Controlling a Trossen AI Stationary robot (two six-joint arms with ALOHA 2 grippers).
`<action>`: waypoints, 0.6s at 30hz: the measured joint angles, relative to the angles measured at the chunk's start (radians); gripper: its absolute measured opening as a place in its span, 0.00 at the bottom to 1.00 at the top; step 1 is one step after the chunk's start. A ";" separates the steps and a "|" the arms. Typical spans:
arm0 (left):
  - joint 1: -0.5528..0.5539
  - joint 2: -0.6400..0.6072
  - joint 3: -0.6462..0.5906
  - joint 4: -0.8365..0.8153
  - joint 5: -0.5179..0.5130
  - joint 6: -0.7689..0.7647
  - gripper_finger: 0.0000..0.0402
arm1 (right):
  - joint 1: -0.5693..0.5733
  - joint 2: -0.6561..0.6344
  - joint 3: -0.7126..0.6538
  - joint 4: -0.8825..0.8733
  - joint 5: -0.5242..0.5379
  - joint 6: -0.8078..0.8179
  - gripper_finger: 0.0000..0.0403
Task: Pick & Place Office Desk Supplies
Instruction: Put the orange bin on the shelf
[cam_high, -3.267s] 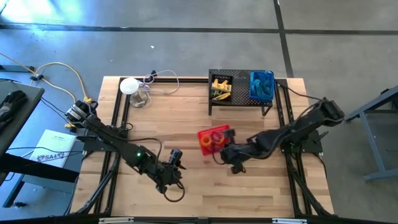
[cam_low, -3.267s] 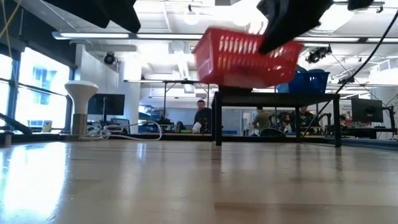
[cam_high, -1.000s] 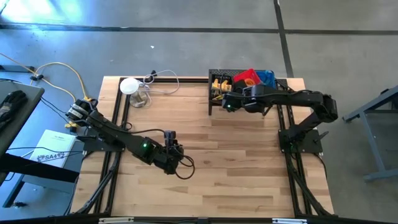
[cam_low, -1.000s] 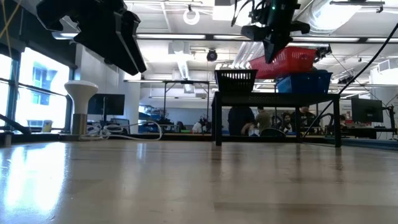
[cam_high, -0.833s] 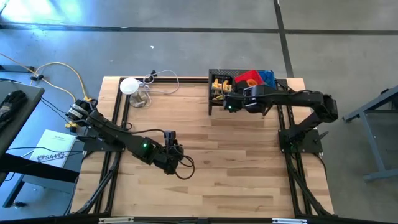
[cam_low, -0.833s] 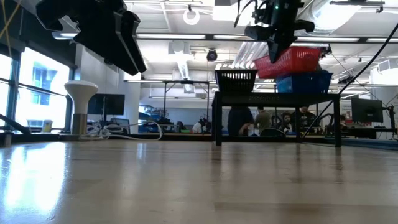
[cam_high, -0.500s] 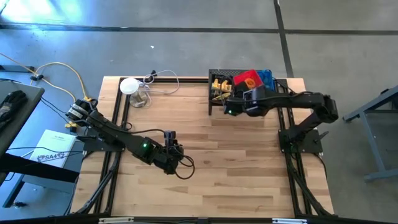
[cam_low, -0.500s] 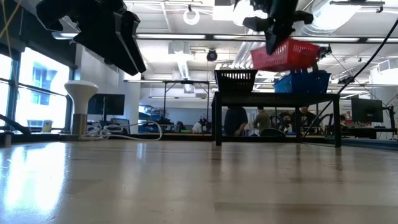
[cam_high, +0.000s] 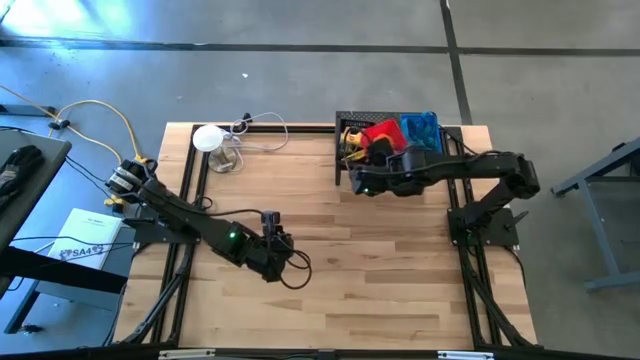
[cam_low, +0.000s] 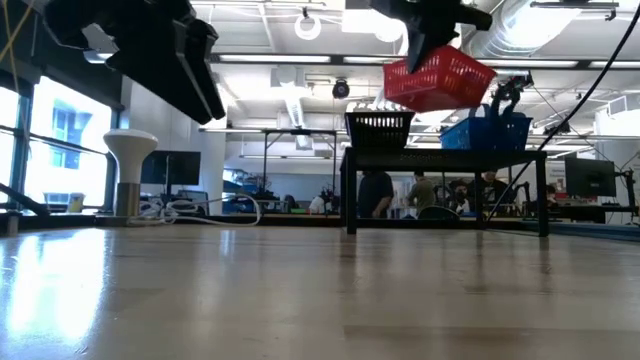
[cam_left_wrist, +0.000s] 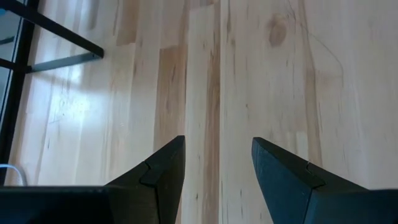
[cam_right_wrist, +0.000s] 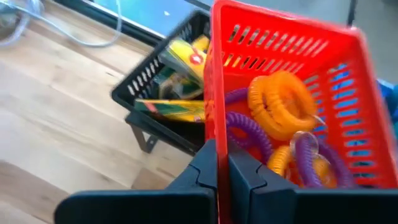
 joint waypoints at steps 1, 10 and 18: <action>-0.005 0.000 0.000 -0.010 0.000 -0.005 0.44 | 0.002 0.002 -0.001 -0.008 -0.005 0.015 0.01; -0.043 0.000 0.000 -0.032 0.001 -0.015 0.44 | -0.063 0.026 0.000 -0.032 0.001 0.061 0.01; -0.054 0.000 0.000 -0.033 0.001 -0.026 0.44 | -0.148 0.028 -0.001 -0.006 -0.102 0.058 0.01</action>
